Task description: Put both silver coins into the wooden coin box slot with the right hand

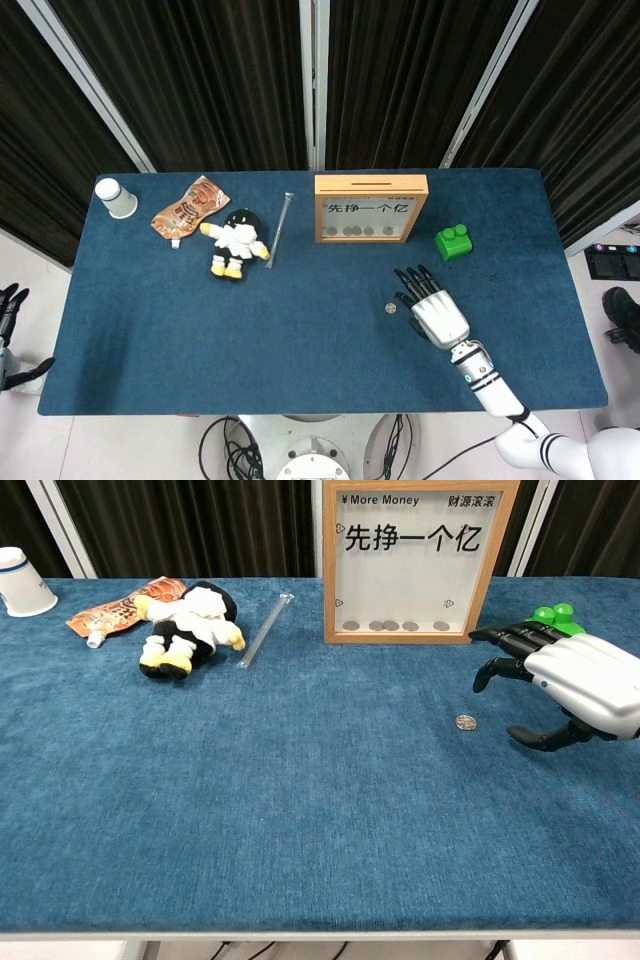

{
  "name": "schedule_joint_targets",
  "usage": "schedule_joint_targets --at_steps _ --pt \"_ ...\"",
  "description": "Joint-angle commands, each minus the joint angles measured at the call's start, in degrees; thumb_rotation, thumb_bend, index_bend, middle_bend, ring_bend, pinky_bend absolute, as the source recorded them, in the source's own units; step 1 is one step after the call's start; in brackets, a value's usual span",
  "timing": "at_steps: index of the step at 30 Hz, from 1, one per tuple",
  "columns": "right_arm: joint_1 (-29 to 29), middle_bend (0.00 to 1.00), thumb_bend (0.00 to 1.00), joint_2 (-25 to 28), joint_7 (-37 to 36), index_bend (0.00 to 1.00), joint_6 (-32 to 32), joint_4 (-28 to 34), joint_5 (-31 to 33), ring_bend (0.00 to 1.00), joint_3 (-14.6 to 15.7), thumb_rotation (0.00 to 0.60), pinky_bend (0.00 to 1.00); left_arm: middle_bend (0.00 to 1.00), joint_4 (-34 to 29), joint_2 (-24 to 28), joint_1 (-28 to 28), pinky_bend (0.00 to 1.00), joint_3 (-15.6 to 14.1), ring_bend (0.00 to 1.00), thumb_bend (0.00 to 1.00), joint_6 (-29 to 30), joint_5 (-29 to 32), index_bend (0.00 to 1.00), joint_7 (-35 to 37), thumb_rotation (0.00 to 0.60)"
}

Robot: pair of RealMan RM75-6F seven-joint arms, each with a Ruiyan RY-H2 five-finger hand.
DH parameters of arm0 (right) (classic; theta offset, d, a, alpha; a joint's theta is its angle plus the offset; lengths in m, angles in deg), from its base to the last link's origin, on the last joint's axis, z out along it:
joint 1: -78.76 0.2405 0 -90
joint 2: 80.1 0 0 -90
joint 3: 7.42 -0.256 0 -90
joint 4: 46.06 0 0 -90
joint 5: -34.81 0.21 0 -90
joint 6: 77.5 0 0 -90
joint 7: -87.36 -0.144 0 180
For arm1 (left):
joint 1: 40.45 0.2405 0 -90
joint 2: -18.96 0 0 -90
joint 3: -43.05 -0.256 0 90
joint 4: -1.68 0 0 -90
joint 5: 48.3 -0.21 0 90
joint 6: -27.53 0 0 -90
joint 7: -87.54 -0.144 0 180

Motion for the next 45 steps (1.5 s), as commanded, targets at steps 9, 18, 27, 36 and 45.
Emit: schedule_joint_targets --at_steps 9,18,27,36,45 --pt "1.1 0.02 0.29 -1.2 -2.2 0.34 -2.4 -1.2 0.3 0.0 -0.4 0.6 0.0 0.0 0.5 0.0 -0.1 0.0 0.1 0.0 0.07 -0.3 0.2 0.05 0.3 0.6" --pt "1.4 0.03 0.3 -1.7 -2.5 0.37 -4.1 -1.4 1.1 0.0 -0.6 0.6 0.0 0.0 0.4 -0.1 -0.1 0.0 0.1 0.0 0.07 -0.3 0.3 0.05 0.3 0.6" --pt "2.1 0.03 0.32 -1.9 -2.9 0.38 -5.3 -1.2 1.1 0.0 -0.7 0.6 0.0 0.0 0.6 -0.1 -0.1 0.0 0.2 0.0 0.07 -0.6 0.4 0.05 0.3 0.6" --pt "2.4 0.03 0.32 -2.0 -2.3 0.38 -6.3 -0.8 1.5 0.0 -0.8 0.6 0.0 0.0 0.7 0.1 -0.2 0.0 0.2 0.0 0.07 -0.7 0.5 0.05 0.8 0.6" --pt "2.5 0.03 0.32 -2.2 -1.8 0.39 -6.9 -0.9 1.9 0.0 -0.9 0.6 0.0 0.0 0.9 0.1 -0.3 0.0 0.2 0.0 0.07 -0.9 0.6 0.05 1.2 0.6"
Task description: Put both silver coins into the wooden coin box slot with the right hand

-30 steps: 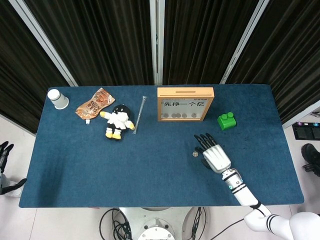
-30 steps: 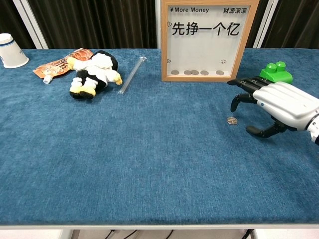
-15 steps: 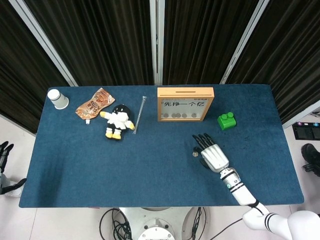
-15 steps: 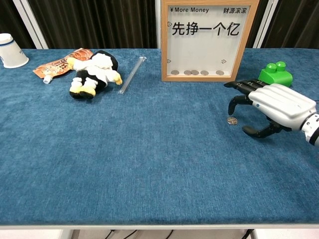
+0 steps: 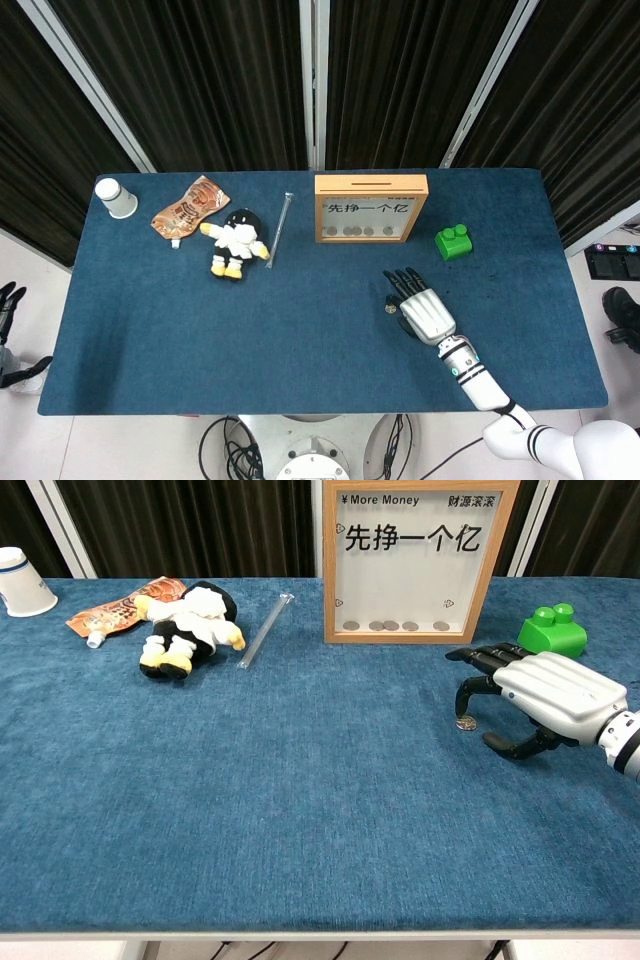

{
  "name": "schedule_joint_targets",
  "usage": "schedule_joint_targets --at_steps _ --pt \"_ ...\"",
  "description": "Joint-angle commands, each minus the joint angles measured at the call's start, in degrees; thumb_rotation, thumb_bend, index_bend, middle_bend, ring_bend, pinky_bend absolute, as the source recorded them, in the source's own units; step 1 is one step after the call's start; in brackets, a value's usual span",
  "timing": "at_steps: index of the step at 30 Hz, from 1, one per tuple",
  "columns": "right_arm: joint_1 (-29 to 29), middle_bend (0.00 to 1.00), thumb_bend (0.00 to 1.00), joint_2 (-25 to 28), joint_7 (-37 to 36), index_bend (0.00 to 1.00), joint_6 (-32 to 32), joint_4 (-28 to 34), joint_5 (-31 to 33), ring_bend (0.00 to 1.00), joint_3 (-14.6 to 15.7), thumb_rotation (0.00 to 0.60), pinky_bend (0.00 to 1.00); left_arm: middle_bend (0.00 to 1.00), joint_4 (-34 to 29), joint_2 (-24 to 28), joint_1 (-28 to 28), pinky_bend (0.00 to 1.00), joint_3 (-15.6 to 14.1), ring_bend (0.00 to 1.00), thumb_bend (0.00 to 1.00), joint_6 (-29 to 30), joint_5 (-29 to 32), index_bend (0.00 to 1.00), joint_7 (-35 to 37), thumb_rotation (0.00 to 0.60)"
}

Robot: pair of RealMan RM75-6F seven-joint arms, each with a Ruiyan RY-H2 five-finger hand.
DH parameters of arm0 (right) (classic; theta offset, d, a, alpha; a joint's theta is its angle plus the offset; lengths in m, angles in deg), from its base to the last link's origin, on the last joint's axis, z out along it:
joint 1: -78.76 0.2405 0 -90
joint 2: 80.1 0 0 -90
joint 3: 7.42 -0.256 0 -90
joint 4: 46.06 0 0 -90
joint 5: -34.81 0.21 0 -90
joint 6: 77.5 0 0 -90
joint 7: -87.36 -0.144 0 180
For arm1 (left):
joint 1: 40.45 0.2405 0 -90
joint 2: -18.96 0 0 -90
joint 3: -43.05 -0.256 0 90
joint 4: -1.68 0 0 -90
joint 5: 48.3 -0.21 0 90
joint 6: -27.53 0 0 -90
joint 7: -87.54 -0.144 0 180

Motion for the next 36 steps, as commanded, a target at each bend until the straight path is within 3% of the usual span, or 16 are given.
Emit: schedule_joint_targets --at_steps 1,36 --pt "0.0 0.03 0.32 0.0 0.0 0.39 -0.1 0.0 0.1 0.0 0.0 0.6 0.0 0.0 0.0 0.0 0.0 0.0 0.0 0.0 0.07 0.0 0.0 0.05 0.0 0.6" --pt "1.3 0.04 0.33 -2.0 1.7 0.49 -0.6 -2.2 0.9 0.0 -1.4 0.6 0.0 0.0 2.5 -0.9 -0.4 0.0 -0.3 0.0 0.07 -1.4 0.3 0.05 2.4 0.6"
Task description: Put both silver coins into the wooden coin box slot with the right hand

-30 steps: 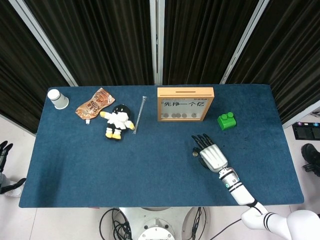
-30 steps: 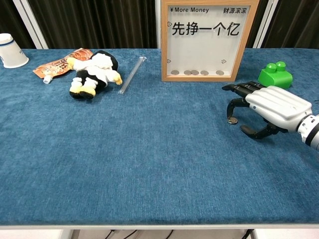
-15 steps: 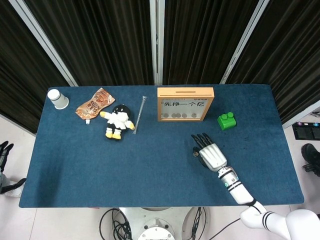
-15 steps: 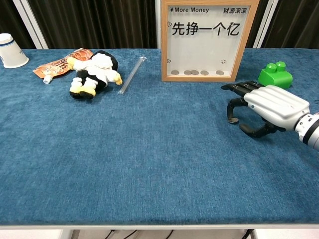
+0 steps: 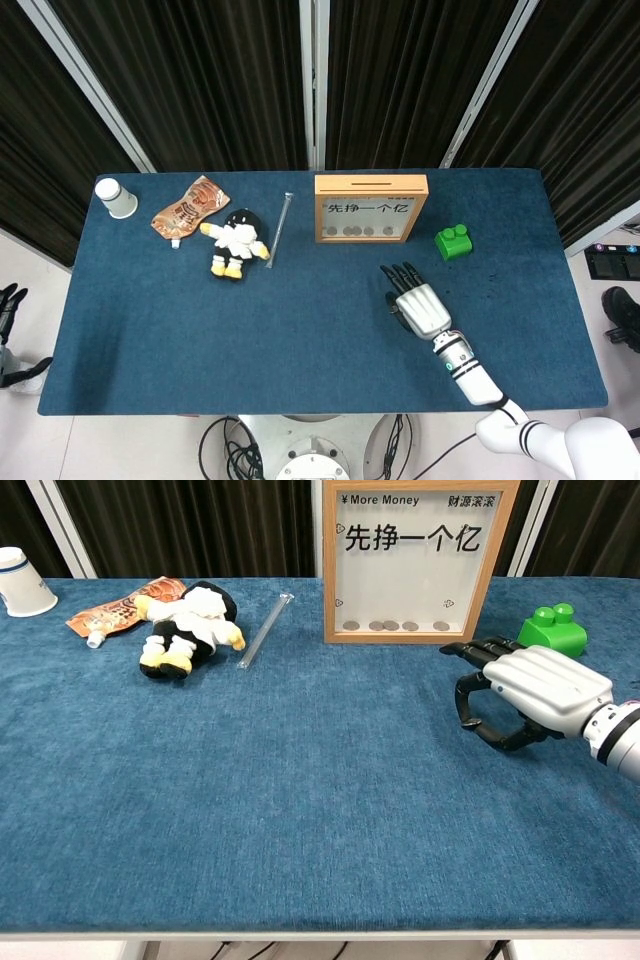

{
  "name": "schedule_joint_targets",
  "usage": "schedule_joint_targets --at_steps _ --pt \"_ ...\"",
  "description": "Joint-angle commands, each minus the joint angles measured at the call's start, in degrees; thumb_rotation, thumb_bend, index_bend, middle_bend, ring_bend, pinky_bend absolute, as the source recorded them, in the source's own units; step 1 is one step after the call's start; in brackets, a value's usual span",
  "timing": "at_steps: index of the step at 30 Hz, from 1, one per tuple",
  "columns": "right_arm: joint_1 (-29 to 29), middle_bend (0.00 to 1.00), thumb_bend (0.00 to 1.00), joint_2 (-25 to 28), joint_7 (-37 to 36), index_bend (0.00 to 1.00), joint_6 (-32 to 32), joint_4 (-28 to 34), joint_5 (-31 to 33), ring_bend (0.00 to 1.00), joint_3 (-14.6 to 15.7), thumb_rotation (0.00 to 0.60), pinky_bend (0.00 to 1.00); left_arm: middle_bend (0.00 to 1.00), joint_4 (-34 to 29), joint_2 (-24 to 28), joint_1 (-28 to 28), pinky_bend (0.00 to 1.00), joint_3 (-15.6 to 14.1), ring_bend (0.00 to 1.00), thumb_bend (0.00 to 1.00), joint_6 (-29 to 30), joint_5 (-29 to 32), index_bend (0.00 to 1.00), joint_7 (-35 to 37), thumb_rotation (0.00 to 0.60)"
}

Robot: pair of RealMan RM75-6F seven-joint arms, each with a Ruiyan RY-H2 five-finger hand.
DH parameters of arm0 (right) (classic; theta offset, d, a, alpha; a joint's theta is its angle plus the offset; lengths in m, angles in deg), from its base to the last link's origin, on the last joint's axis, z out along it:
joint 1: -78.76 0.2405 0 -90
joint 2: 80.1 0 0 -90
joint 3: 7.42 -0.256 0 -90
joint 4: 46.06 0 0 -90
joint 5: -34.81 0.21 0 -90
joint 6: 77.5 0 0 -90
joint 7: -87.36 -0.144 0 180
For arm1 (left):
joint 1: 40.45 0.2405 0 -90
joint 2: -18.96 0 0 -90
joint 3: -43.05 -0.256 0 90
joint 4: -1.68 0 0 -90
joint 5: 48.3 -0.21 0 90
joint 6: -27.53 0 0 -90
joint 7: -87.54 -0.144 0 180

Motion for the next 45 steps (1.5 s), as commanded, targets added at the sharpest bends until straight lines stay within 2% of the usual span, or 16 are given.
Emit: schedule_joint_targets --at_steps 1,11,18,31,45 --pt "0.1 0.04 0.33 0.0 0.0 0.49 0.1 0.0 -0.1 0.0 0.0 0.6 0.0 0.0 0.2 -0.1 0.0 0.0 0.0 0.0 0.07 -0.1 0.1 0.05 0.3 0.6" --pt "0.6 0.04 0.33 0.2 -0.5 0.4 0.1 0.4 -0.5 0.0 0.1 0.6 0.0 0.0 0.7 -0.3 -0.2 0.0 0.1 0.0 0.07 -0.1 0.0 0.05 0.7 0.6" --pt "0.6 0.04 0.33 0.1 -1.4 0.39 1.1 0.2 -1.2 0.0 0.4 0.6 0.0 0.0 0.7 -0.3 -0.1 0.0 0.0 0.0 0.07 0.2 -0.2 0.05 0.9 0.6" --pt "0.5 0.05 0.33 -0.2 -1.1 0.53 1.2 -0.4 -0.9 0.0 0.4 0.6 0.0 0.0 0.0 0.1 -0.2 0.0 -0.2 0.0 0.07 0.0 -0.4 0.05 1.0 0.6" --pt "0.8 0.07 0.35 -0.2 -1.9 0.62 1.9 0.1 -0.9 0.0 -0.2 0.6 0.0 0.0 0.0 0.2 0.0 0.0 -0.3 0.0 0.07 0.2 -0.4 0.05 1.2 0.6"
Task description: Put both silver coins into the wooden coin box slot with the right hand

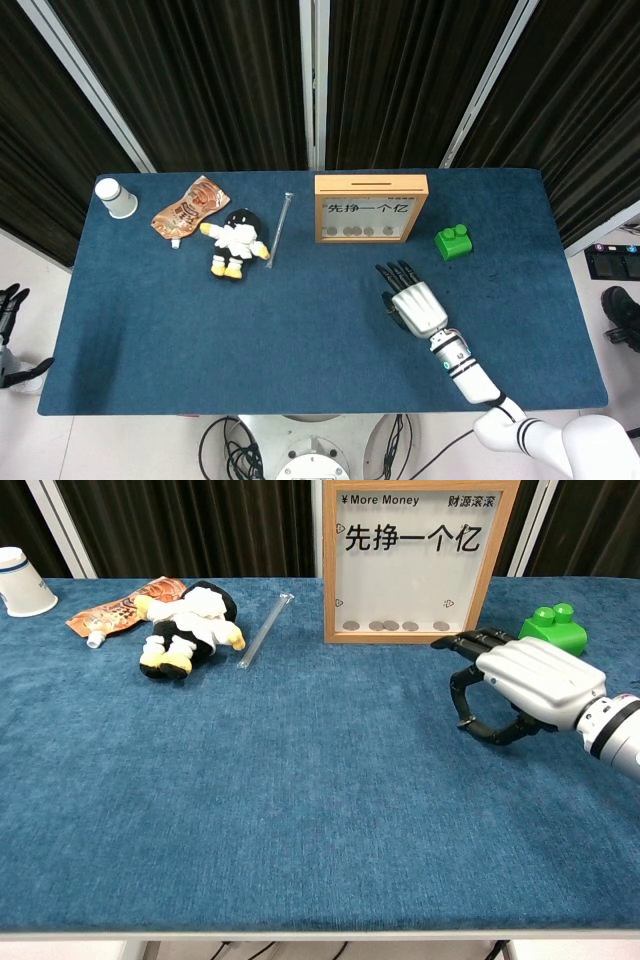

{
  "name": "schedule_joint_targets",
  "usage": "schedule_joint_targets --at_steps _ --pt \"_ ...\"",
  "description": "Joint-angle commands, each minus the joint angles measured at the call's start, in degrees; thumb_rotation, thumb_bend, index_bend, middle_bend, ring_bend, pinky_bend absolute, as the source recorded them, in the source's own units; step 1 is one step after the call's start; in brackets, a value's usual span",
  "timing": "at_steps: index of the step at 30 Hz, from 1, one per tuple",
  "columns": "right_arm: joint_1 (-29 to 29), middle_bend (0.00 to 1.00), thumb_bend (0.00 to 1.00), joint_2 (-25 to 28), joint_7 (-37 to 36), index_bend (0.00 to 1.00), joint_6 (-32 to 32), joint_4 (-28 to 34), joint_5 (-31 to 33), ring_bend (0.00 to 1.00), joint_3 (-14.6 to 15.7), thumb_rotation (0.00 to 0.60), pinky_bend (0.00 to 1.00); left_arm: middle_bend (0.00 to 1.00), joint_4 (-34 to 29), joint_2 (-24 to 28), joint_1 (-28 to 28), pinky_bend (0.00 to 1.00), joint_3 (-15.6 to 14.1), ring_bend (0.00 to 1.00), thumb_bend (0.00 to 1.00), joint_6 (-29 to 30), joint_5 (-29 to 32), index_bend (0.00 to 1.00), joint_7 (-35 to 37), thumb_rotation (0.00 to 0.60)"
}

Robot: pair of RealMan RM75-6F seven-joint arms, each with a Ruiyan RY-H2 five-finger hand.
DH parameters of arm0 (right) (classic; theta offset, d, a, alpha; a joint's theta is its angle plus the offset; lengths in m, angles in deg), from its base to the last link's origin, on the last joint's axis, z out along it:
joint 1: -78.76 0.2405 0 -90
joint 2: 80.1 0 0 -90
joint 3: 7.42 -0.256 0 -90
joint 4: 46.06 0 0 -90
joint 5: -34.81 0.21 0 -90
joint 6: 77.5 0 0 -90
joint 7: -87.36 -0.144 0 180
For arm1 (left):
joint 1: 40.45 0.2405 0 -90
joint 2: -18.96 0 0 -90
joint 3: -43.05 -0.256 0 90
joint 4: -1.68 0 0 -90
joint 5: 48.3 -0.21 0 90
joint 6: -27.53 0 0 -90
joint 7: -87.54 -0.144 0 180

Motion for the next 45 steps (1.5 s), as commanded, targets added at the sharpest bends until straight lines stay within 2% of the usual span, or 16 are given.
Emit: schedule_joint_targets --at_steps 1,8,12,16,20,23,27,32,40,45 --pt "0.0 0.07 0.36 0.3 -0.2 0.63 0.5 0.4 0.0 0.0 -0.3 0.6 0.0 0.0 0.1 0.0 0.0 0.0 0.0 0.0 0.07 0.0 0.0 0.05 0.0 0.6" --pt "0.2 0.08 0.37 3.0 -0.7 0.65 3.4 4.5 -0.7 0.0 -1.5 0.6 0.0 0.0 -0.2 0.1 0.1 0.0 -0.1 0.0 0.07 0.3 -0.2 0.05 -0.2 0.6" --pt "0.4 0.08 0.37 7.0 -0.7 0.66 7.2 11.6 -1.4 0.0 -3.6 0.6 0.0 0.0 -0.7 0.2 0.2 0.0 0.0 0.0 0.07 0.6 -0.3 0.05 -0.5 0.6" --pt "1.1 0.08 0.37 13.8 1.6 0.66 11.0 22.4 -2.8 0.0 -6.8 0.6 0.0 0.0 -1.1 0.2 0.2 0.0 -0.1 0.0 0.07 1.0 -0.7 0.05 -0.9 0.6" --pt "2.1 0.08 0.36 19.0 6.3 0.67 13.9 29.1 -4.4 0.0 -10.5 0.6 0.0 0.0 -1.2 0.1 0.3 0.0 -0.1 0.0 0.07 1.5 -1.0 0.05 -1.0 0.6" --pt "3.4 0.08 0.36 22.1 9.1 0.67 12.8 33.0 -2.3 0.0 -13.9 0.6 0.0 0.0 -1.4 0.2 0.4 0.0 -0.2 0.0 0.07 1.9 -1.4 0.05 -1.1 0.6" --pt "6.7 0.07 0.34 24.7 14.0 0.68 7.7 34.6 3.9 0.0 -19.2 0.6 0.0 0.0 -1.9 0.5 0.5 0.0 -0.4 0.0 0.07 2.4 -1.9 0.05 -1.2 0.6" --pt "11.2 0.06 0.34 25.7 19.3 0.68 -1.2 35.8 17.1 0.0 -24.8 0.6 0.0 0.0 -2.4 0.7 0.7 0.0 -0.4 0.0 0.07 3.2 -2.4 0.05 -1.5 0.6" --pt "18.2 0.06 0.34 23.4 29.3 0.68 -5.7 32.8 28.4 0.0 -27.6 0.6 0.0 0.0 -3.2 1.2 0.7 0.0 -0.5 0.0 0.07 3.4 -2.6 0.05 -2.0 0.6" --pt "21.8 0.06 0.34 21.2 33.7 0.69 -7.7 31.9 39.7 0.0 -29.4 0.6 0.0 0.0 -3.7 1.6 0.8 0.0 -0.5 0.0 0.07 3.7 -2.7 0.05 -1.7 0.6"
